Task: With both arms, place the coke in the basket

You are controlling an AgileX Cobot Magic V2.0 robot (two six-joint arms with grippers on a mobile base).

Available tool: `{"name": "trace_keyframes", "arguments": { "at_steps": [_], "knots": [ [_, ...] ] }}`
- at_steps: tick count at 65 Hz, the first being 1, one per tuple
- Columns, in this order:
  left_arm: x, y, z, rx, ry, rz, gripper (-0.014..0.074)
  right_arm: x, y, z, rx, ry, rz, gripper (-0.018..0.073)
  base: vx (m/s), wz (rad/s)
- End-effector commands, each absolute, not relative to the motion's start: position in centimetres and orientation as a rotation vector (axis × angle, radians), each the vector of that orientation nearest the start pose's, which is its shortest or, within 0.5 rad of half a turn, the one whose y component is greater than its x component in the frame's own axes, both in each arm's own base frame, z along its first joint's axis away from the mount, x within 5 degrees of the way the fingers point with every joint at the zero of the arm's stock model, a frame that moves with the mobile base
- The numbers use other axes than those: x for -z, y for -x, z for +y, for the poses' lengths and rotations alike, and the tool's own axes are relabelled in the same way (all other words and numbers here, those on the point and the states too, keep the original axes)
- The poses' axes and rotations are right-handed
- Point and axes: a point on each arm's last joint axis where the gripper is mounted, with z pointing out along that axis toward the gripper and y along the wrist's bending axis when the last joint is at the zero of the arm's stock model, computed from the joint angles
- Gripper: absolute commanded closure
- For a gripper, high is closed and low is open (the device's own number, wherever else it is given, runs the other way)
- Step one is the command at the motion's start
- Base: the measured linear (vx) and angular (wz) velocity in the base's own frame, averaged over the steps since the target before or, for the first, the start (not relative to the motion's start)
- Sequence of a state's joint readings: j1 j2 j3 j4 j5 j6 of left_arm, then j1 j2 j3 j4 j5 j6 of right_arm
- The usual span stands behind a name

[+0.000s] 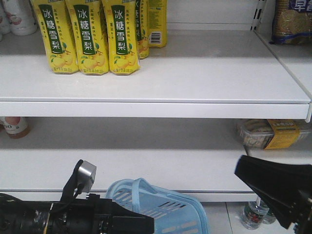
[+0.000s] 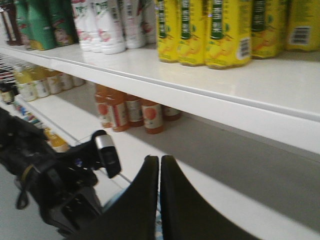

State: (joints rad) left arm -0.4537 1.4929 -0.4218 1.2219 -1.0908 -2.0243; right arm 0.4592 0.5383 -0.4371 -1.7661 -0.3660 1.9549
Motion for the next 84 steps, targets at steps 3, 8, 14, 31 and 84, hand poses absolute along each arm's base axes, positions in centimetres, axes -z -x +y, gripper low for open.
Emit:
{"name": "trace_keyframes", "arguments": {
  "at_steps": [3, 8, 14, 31, 84],
  "knots": [
    [-23.0, -15.7, -16.8, 2.245, -0.139, 2.044, 0.0603, -29.2, -8.0, 5.7, -0.613, 0.379, 1.593, 0.0564, 0.00, 0.00],
    [-23.0, -15.7, -16.8, 2.245, -0.139, 2.044, 0.0603, -28.0, -7.6, 4.7, -0.560, 0.311, 1.577, 0.0564, 0.00, 0.00],
    [-23.0, -15.7, -16.8, 2.245, -0.139, 2.044, 0.0603, -26.6, -7.1, 3.9, -0.526, 0.263, 1.565, 0.0564, 0.00, 0.00],
    [-23.0, -15.7, -16.8, 2.245, -0.139, 2.044, 0.0603, -24.8, -6.7, 3.7, -0.522, 0.262, 1.585, 0.0564, 0.00, 0.00],
    [-23.1, -15.8, -16.8, 2.256, -0.115, 2.040, 0.0603, -24.8, -6.7, 3.7, -0.510, 0.271, 1.582, 0.0564, 0.00, 0.00]
  ]
}}
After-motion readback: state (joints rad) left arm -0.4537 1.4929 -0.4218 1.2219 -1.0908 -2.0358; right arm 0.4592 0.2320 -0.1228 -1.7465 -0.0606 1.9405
